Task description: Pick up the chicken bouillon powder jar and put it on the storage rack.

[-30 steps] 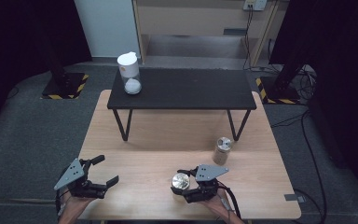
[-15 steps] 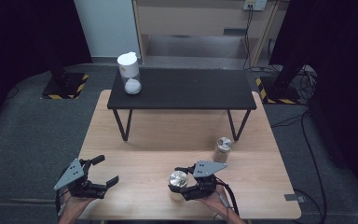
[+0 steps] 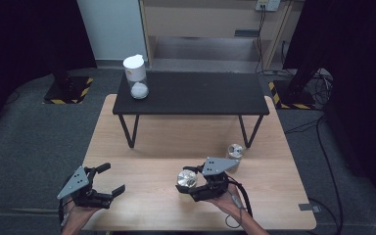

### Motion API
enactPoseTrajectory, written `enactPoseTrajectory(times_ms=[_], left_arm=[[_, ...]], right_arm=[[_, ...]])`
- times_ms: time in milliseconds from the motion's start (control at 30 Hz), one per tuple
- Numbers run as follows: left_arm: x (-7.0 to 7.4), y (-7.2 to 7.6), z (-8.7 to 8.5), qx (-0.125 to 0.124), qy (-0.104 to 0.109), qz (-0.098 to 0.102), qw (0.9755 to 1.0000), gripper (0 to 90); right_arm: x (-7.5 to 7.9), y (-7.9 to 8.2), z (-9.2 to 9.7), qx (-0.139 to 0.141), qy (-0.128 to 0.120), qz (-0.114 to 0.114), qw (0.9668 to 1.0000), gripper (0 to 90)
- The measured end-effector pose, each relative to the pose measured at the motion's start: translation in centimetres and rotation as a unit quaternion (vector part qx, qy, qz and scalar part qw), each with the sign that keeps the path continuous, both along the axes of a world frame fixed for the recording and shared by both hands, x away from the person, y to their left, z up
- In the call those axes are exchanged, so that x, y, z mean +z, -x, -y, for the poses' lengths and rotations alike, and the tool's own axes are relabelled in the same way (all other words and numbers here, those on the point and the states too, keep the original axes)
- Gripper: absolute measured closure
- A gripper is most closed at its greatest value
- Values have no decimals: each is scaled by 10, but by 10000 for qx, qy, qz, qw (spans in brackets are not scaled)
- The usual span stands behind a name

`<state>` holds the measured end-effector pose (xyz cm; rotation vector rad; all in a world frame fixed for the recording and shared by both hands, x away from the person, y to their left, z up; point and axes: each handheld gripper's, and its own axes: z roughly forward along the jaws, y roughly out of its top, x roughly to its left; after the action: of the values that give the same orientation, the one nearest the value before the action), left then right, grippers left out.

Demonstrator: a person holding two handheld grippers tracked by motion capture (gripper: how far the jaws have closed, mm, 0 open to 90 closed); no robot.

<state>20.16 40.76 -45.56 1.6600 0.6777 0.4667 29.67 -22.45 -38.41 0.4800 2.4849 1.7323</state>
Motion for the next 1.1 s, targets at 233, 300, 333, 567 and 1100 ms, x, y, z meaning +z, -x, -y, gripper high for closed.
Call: enactPoseTrajectory(times_ms=[233, 300, 333, 567, 1100], left_arm=[[0, 0, 0, -5, -4, -5, 10000, 9], [0, 0, 0, -3, -4, -11, 10000, 10], [0, 0, 0, 0, -6, -15, 10000, 10], [0, -1, 1, -4, -19, -26, 10000, 10], [0, -1, 1, -23, -18, -23, 10000, 10]], right_arm=[[26, -5, 1, -9, 40, 43, 10000, 347], [35, -7, 1, -7, 86, 30, 10000, 347], [39, -9, 1, -9, 98, 27, 9999, 347], [66, -15, 4, -24, 84, 98, 9999, 347], [130, -40, 5, -169, -10, 87, 9998, 347]])
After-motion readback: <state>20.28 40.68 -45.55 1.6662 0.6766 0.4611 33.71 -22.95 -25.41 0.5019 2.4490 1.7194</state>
